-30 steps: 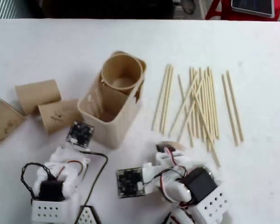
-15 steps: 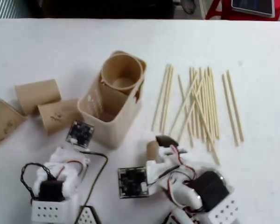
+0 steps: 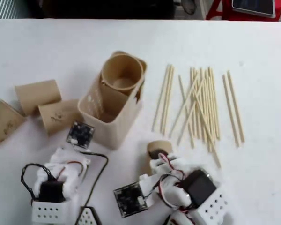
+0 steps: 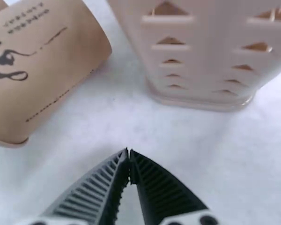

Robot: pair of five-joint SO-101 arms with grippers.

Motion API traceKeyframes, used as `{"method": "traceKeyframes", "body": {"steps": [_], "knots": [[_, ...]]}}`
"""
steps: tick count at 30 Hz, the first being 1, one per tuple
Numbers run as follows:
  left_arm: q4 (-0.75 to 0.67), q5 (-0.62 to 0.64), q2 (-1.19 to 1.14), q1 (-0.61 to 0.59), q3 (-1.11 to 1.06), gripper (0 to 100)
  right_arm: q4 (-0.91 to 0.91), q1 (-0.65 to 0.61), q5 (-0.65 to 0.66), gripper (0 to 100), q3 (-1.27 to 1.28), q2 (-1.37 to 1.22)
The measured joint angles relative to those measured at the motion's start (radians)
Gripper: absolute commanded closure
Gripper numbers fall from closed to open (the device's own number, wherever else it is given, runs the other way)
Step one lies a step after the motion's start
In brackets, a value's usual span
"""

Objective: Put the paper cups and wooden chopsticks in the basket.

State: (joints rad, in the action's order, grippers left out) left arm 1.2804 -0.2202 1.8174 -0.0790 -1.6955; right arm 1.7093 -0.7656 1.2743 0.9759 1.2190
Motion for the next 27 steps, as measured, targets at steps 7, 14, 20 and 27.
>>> {"method": "traceKeyframes", "body": {"steps": [7, 14, 20, 27], "knots": [[0.000, 0.000, 0.000, 0.000, 0.000, 98, -0.014, 0.132, 0.081, 67.3, 0.014, -0.144], [0.000, 0.000, 0.000, 0.000, 0.000, 98, -0.193, 0.299, 0.086, 67.3, 0.018, -0.259], [0.000, 0.000, 0.000, 0.000, 0.000, 98, -0.442, 0.450, 0.014, 67.3, 0.083, -0.269], [0.000, 0.000, 0.000, 0.000, 0.000, 98, -0.694, 0.471, -0.055, 88.6, 0.252, -0.253]]}}
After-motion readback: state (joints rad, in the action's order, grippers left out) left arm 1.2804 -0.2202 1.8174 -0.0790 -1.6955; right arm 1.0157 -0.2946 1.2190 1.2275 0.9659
